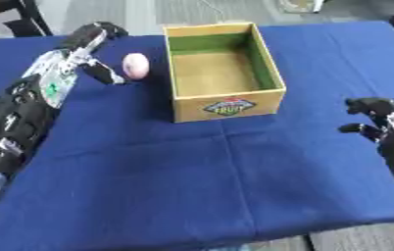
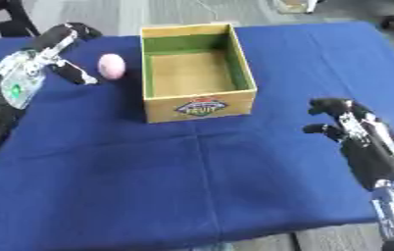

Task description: Pick up objects on the table and place them in the box.

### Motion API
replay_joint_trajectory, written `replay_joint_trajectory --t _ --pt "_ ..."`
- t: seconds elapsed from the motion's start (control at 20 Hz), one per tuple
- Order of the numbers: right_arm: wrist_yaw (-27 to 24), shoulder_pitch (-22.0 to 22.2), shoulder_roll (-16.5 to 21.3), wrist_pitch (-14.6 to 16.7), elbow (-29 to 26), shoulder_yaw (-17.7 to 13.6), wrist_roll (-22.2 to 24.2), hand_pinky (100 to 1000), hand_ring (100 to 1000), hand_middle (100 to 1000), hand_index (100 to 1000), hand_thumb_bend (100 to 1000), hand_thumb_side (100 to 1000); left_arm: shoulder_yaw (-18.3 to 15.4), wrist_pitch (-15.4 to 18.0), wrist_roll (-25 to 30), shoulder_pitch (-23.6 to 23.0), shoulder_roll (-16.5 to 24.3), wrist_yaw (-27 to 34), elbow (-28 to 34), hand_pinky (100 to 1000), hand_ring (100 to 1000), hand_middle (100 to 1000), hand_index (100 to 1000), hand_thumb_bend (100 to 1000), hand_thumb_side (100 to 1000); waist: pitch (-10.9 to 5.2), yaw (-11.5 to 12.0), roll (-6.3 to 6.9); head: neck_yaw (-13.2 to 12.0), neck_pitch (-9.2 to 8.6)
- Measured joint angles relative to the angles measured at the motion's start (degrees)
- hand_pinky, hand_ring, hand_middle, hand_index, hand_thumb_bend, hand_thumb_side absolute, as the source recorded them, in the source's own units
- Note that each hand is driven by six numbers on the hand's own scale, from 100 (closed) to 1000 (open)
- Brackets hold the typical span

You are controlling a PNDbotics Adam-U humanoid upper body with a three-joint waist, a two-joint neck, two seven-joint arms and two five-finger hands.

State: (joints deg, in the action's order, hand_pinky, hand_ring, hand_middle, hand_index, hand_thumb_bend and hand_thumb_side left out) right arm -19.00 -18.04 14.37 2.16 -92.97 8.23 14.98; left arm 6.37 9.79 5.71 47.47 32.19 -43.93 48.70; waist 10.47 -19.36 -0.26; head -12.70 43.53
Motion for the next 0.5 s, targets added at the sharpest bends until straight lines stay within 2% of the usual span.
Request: replay_joint_trajectory --t 0.2,0.3,0.5 --pt "0.1 -0.2 -0.2 0.0 0.0 0.3 0.3 645 945 619 725 100 559 -0.2 -0.1 -0.1 0.0 0.0 -0.7 -0.6 745 844 788 874 763 100 0.67 -0.5 -0.54 -0.6 -0.55" --pt "0.1 -0.2 -0.4 0.1 -0.2 0.3 0.3 645 945 619 725 100 560 -0.2 0.1 0.0 0.0 -0.2 -1.0 -0.9 736 833 772 870 752 100 0.90 -0.8 -0.61 -0.8 -0.84" --pt "0.2 -0.3 -0.6 0.1 -0.3 0.3 0.4 645 945 620 725 100 561 -0.3 0.3 0.3 0.0 -0.5 -1.3 -1.2 678 765 683 834 716 100 1.04 -1.0 -0.71 -1.0 -0.90"
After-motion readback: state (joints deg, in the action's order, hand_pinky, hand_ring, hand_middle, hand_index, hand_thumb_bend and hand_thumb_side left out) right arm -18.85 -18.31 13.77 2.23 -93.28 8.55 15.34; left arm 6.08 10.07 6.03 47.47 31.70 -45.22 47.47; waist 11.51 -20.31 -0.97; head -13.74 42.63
